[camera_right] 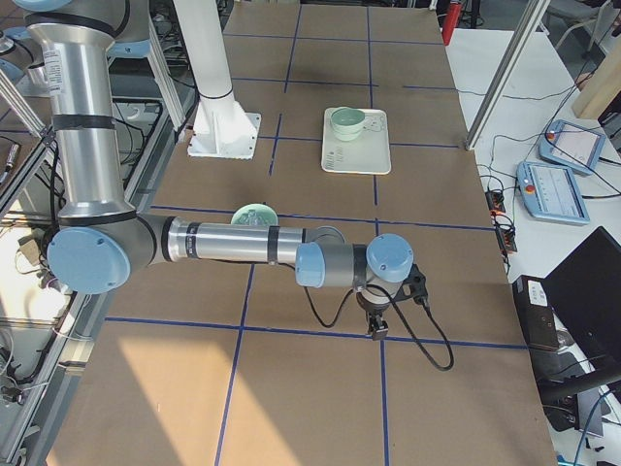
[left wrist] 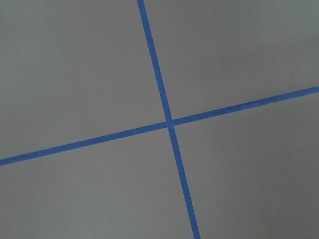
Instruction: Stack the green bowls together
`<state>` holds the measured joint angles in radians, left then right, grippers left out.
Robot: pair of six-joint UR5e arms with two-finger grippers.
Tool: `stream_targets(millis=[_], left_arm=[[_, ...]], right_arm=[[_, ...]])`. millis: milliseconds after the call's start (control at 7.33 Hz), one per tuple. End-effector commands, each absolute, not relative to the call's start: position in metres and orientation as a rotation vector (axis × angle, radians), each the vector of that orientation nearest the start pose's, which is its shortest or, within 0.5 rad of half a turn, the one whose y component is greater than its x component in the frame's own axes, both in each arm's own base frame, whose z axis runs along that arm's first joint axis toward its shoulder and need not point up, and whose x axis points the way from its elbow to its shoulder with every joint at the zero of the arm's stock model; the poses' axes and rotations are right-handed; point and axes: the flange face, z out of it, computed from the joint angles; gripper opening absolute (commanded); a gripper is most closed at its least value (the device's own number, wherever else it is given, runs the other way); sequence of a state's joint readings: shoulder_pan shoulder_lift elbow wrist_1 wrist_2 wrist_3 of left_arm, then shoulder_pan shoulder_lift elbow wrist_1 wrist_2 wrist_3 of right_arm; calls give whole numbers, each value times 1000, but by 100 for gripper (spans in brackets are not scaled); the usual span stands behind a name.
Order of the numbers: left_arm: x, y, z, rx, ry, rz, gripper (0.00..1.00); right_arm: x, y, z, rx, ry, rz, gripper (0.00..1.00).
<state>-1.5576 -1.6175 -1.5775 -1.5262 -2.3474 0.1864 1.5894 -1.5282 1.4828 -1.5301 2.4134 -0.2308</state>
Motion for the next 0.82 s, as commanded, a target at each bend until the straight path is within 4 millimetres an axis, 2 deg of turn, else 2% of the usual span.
stream_targets(millis=[0, 273, 409, 682], left_arm=[[-58, -493, 654, 41, 797, 172, 100], [-74, -490, 652, 57, 791, 142, 100], [-74, -489, 654, 53, 788, 141, 100], [-74, -487, 656, 50, 788, 139, 100]], right_arm=[[70, -489, 687, 53, -851, -128, 100], [69, -484, 685, 53, -877, -118, 100], [69, -477, 676, 69, -875, -124, 100], [75, -467, 669, 82, -874, -114, 100]])
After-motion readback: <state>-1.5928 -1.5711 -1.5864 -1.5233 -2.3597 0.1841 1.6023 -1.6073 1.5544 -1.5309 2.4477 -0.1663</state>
